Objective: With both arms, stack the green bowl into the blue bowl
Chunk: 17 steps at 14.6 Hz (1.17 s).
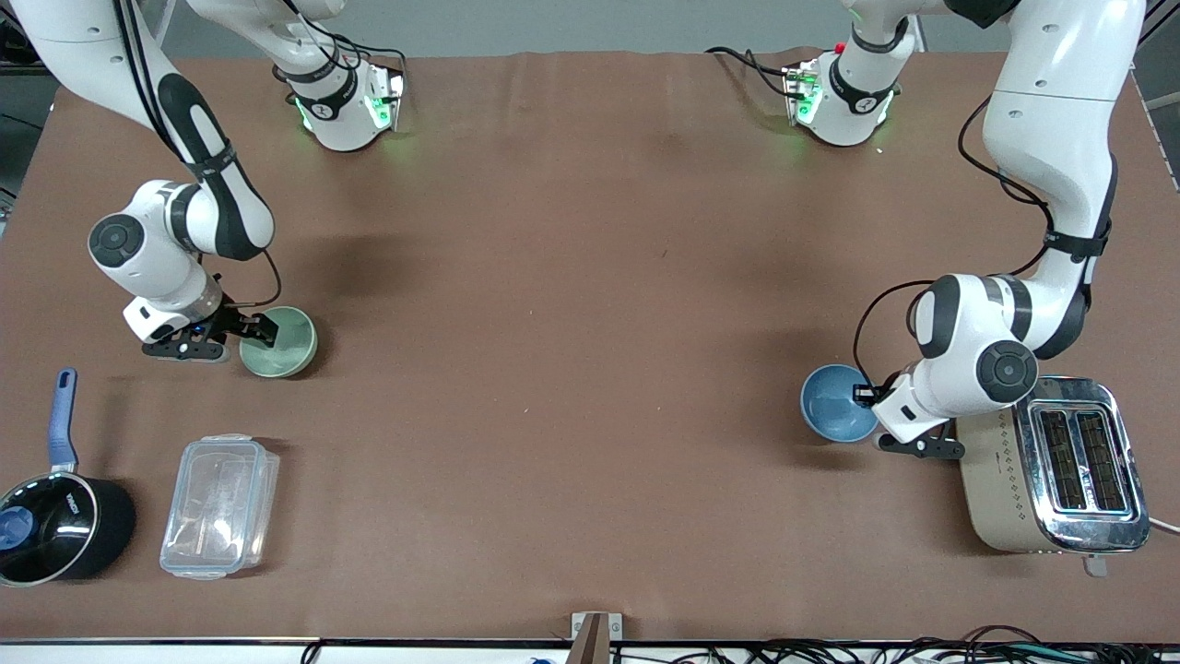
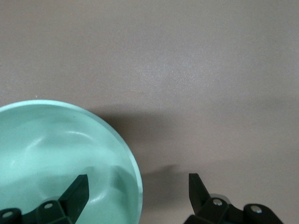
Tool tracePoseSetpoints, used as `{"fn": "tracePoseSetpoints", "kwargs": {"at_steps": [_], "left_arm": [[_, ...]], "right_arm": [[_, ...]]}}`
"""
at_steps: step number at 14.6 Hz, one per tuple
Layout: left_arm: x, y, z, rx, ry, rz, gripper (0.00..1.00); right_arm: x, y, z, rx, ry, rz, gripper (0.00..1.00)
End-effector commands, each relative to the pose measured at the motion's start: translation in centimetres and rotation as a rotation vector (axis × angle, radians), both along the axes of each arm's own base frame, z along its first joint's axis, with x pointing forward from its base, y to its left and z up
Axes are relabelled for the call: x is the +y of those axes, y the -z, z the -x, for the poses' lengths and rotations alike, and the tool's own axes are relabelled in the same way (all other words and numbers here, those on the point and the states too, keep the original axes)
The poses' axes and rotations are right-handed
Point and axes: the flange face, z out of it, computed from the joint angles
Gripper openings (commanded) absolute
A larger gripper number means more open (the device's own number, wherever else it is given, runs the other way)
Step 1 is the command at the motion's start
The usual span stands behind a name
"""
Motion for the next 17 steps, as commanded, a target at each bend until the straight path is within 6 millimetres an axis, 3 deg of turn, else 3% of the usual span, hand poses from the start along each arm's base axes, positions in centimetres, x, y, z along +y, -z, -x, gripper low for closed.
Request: {"fn": "tracePoseSetpoints", "kwargs": {"at_steps": [1,3,5,6,7,9,11,12,15,17], "left_arm": [[-0.9,-0.5,-0.8,-0.016,0.007,-0.003,0.0],[-1.5,-1.2,-1.0,-0.028,0.007,-0.003,0.0],[-4.8,-2.5,-1.2,-0.042,-0.014,0.027,0.0],[-6.3,-3.1,-1.1,-0.044,-0.038,0.037,0.0],[-8.4,-4.2,-0.8,-0.047,-0.049,0.042,0.0],[-14.5,-5.3,0.4,-0.034,-0.047,0.061,0.0],[-22.8,-6.7,2.6,-0.047,-0.094,0.07,0.0],[-25.8,-6.9,3.6,-0.05,-0.133,0.067,0.0],[-34.3,-4.3,7.6,-0.009,-0.154,0.069,0.0],[-38.1,-2.6,9.5,0.015,-0.21,0.071,0.0]], "right_arm": [[-0.1,-0.3,0.5,-0.012,0.005,-0.005,0.72],[-0.1,-0.3,0.6,-0.011,0.009,-0.006,0.39],[-0.1,-0.3,0.6,-0.005,0.016,-0.008,0.11],[-0.2,-0.4,0.6,-0.005,0.038,-0.017,0.02],[-0.3,-0.5,0.6,0.001,0.065,-0.033,0.0],[-0.2,-1.7,0.2,0.01,0.085,-0.052,0.0],[-0.5,-4.4,-1.3,0.04,0.087,-0.068,0.0],[-0.8,-6.4,-2.3,0.055,0.089,-0.077,0.0],[-1.2,-12.2,-5.6,0.124,0.083,-0.102,0.0],[-1.0,-15.5,-7.3,0.158,0.084,-0.113,0.0]]}}
